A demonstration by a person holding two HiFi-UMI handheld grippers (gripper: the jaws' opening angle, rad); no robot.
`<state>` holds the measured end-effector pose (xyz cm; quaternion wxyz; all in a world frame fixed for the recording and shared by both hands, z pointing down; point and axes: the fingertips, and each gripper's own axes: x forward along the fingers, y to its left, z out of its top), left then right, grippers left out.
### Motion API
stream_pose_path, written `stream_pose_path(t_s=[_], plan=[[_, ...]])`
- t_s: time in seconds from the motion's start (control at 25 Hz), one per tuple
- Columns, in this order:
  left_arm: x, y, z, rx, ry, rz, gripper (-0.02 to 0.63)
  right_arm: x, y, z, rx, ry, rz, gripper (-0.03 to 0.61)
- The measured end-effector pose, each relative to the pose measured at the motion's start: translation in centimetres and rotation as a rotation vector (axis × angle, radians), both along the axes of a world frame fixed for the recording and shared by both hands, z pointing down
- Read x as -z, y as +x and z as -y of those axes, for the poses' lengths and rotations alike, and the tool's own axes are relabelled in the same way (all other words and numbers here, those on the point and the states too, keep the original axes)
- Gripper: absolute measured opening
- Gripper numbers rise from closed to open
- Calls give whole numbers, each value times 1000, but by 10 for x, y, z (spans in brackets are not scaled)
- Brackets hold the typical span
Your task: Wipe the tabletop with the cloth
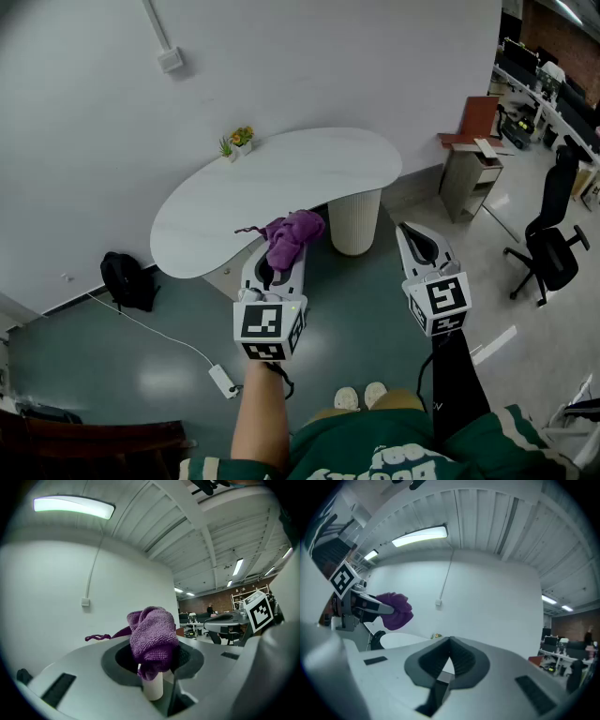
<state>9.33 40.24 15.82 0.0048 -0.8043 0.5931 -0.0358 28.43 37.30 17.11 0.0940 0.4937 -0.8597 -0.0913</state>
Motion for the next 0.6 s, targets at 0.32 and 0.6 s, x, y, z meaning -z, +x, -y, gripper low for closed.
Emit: stream_pose_path(t_s=[0.32, 0.6], plan=[[3, -1, -3, -11, 9, -15, 126, -4, 4, 0, -27, -4, 10, 3], [-8, -4, 6, -15, 9, -28, 129, -9, 6, 10, -22, 8, 32, 3]])
